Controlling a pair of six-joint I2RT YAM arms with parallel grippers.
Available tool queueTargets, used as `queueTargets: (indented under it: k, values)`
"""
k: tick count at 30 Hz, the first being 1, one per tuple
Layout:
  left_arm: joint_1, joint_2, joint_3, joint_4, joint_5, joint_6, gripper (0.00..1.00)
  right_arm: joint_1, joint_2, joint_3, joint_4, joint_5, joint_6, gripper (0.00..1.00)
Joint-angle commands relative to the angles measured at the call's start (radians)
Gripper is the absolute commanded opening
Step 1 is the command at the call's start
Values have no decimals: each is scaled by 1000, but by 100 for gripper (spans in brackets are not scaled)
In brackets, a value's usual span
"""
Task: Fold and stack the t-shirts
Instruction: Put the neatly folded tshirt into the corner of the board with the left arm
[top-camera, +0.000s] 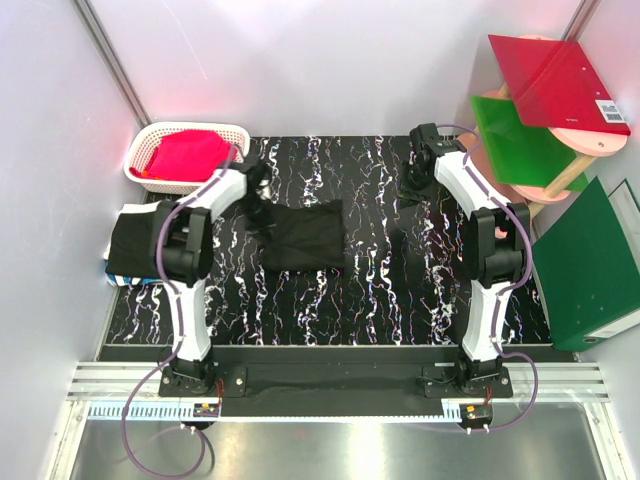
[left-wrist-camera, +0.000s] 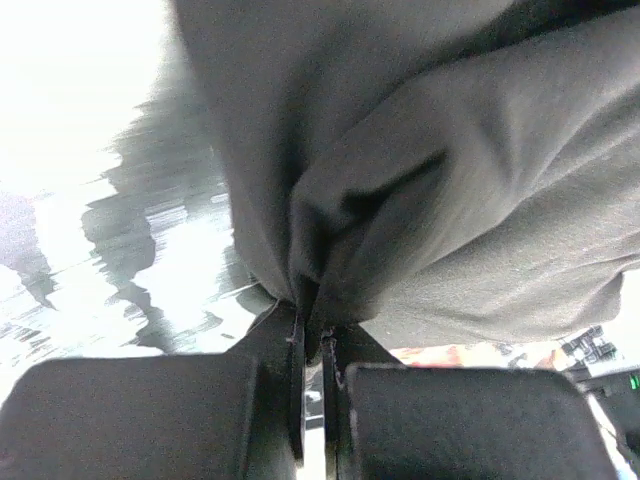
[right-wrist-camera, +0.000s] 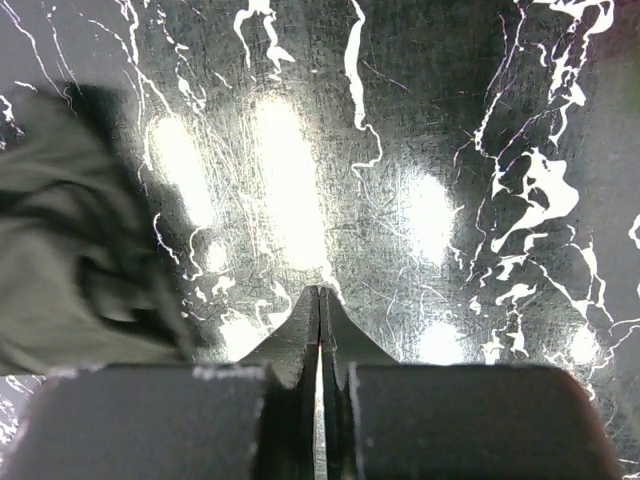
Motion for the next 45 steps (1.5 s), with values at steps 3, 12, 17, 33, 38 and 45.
queueTargets:
  k: [3, 12, 17, 33, 38, 45]
  values:
    - [86, -152, -29, -52, -243, 28, 0, -4, -92, -21, 33, -28, -4, 0]
    - [210, -288, -61, -92, -388, 65, 0, -4, -124, -75, 31, -46, -10, 0]
    - [236, -327, 3, -101, -425, 102, 0, -4, -125, -76, 31, -66, 3, 0]
    - [409, -272, 235, -215, -567, 183, 0, -4, -115, -39, 2, -89, 10, 0]
    - [486, -301, 172, -204, -587, 197, 0, -4, -122, -56, -4, -83, 5, 0]
    - [574, -373, 65, -175, -586, 217, 0, -4, -90, -24, -19, -100, 10, 0]
